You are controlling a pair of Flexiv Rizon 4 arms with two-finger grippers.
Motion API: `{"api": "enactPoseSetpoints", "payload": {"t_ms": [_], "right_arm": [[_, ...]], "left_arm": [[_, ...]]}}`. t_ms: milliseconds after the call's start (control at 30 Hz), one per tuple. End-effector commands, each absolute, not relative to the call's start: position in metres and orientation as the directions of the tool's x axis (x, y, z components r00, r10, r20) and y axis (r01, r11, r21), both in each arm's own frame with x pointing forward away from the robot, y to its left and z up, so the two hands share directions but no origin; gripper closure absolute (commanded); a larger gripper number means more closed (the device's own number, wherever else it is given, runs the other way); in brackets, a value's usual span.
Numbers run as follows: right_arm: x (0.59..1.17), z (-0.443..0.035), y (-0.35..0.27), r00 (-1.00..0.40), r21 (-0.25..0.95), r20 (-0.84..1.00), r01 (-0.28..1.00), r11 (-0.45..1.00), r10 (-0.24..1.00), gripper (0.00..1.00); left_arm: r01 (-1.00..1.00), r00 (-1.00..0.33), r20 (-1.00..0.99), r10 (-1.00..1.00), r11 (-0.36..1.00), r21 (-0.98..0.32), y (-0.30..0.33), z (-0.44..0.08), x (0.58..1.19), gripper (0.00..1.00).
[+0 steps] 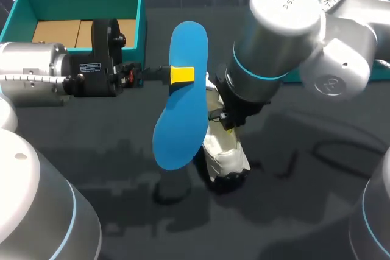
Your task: Take the shoe out of the shoebox, open the shoe tongue, remove and reinsert the insole, then place the shoe into the shoebox
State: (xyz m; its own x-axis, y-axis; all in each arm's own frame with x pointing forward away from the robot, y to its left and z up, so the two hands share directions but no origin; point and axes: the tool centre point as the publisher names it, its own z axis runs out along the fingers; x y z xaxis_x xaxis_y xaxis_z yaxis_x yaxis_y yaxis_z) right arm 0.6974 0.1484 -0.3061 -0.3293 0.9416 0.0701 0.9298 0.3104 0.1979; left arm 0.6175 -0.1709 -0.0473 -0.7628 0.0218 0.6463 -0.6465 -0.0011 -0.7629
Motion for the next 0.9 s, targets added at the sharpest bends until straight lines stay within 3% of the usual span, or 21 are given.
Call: {"api": "enactPoseSetpoints", "payload": {"t_ms": [33,900], "right_arm": [[0.692,-0.314,0.151,-0.296,0.243,0.087,0.932,0.268,0.951,1.00],[0.697,-0.351,0.149,-0.204,0.186,0.170,0.967,0.171,0.964,1.00]], "left_arm": [[-0.646,-0.763,0.646,0.023,-0.001,-0.763,-0.173,-0.048,0.619,1.00],[-0.646,-0.763,0.646,0.023,-0.001,-0.763,-0.173,-0.048,0.619,1.00]]}}
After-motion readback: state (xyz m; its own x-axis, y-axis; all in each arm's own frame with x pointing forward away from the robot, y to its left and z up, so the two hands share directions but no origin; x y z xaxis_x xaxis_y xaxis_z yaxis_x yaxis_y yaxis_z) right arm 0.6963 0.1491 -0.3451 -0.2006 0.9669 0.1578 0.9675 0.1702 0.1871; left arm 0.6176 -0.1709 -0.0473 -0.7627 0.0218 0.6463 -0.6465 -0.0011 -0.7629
